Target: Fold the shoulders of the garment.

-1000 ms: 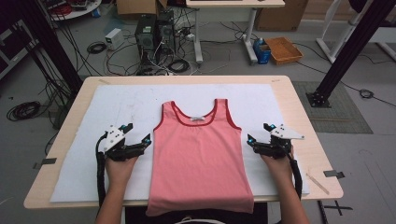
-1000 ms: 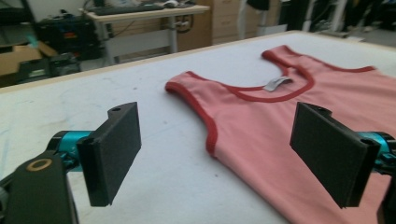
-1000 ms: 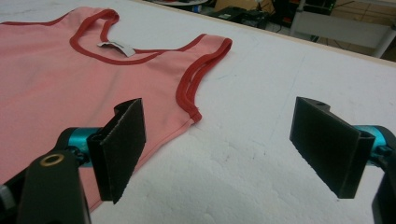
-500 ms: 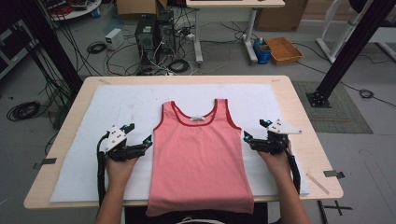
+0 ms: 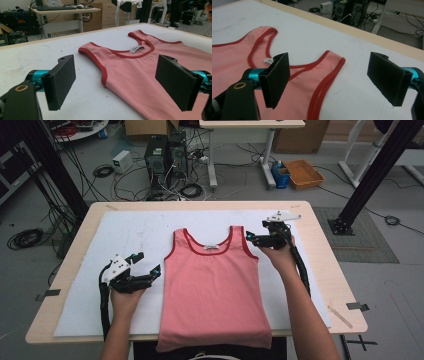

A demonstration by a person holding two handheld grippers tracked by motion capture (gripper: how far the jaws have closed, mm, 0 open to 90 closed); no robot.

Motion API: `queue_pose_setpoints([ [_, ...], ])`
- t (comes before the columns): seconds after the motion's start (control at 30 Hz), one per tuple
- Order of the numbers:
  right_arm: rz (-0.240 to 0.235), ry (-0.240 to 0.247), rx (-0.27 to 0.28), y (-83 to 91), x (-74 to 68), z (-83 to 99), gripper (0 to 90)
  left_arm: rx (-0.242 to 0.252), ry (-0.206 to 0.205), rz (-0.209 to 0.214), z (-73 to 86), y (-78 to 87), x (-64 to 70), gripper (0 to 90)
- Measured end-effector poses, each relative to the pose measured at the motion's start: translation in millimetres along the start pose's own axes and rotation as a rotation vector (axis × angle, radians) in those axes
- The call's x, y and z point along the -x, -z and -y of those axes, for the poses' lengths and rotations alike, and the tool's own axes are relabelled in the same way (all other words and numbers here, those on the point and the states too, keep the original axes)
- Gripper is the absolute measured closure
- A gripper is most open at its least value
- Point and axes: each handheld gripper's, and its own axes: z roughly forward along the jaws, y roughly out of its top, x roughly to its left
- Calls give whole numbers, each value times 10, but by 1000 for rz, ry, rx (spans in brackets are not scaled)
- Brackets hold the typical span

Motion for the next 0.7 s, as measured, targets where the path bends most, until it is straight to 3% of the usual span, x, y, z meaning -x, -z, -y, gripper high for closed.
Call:
queue_pose_setpoints([
  [0.33,19,-5,-124,-571,172,-279,183,0,-3,3,1,1,3,165],
  [0.47,25,11,-125,-690,188,-285,182,-3,-7,1,0,1,4,165],
  [0.53,39,-11,-185,-828,207,-265,182,-3,-8,2,0,-1,6,165],
  [0.7,33,-5,-217,-964,183,-269,183,-6,-9,0,-1,-1,6,165],
])
